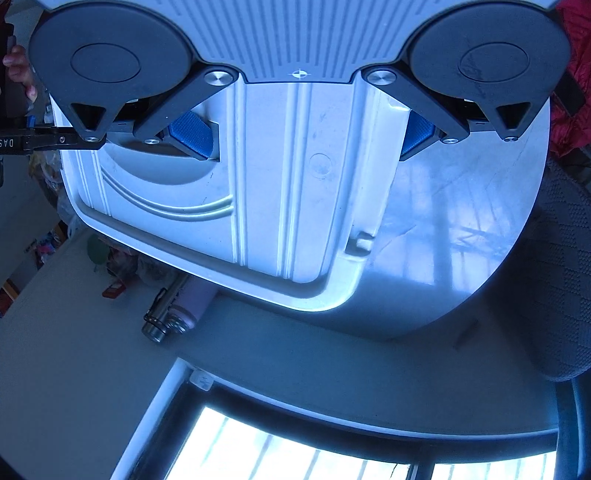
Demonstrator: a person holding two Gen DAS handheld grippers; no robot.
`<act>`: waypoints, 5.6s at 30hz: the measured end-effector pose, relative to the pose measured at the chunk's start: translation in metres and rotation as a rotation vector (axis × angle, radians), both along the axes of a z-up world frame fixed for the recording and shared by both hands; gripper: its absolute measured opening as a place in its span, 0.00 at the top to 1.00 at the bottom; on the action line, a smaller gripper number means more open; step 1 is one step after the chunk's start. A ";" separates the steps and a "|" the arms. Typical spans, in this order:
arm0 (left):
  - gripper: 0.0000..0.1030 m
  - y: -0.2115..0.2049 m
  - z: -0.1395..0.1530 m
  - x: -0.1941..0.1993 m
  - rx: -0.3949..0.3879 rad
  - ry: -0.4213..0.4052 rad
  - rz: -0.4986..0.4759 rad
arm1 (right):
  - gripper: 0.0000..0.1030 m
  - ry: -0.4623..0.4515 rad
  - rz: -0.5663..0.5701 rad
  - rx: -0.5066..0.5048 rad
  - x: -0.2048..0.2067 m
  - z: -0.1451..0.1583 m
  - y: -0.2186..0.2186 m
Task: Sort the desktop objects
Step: 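Lower the white lid flat onto the teal tub's rim with both tools, then press the white lid down onto the tub with both tools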
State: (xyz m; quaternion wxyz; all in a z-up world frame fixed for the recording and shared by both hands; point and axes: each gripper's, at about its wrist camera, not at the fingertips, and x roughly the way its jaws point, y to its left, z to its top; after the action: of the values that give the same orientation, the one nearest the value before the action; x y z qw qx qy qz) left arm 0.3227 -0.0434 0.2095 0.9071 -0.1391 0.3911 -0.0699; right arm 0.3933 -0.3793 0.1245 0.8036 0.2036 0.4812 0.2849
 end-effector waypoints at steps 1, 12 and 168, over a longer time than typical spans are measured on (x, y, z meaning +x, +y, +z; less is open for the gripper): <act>0.01 -0.001 -0.002 0.007 0.000 0.008 0.002 | 0.18 0.008 -0.001 -0.003 0.007 -0.002 0.000; 0.01 0.008 -0.023 0.077 -0.027 0.075 -0.024 | 0.18 0.063 -0.029 -0.016 0.055 -0.013 0.007; 0.00 -0.022 -0.049 0.098 0.172 0.268 -0.204 | 0.25 0.132 -0.219 -0.496 -0.009 0.016 0.012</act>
State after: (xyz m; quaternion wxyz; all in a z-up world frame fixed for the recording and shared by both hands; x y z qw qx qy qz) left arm 0.4204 -0.0655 0.1608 0.8437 -0.0288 0.5250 -0.1087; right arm 0.3841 -0.3676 0.1409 0.8217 0.0698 0.5629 0.0561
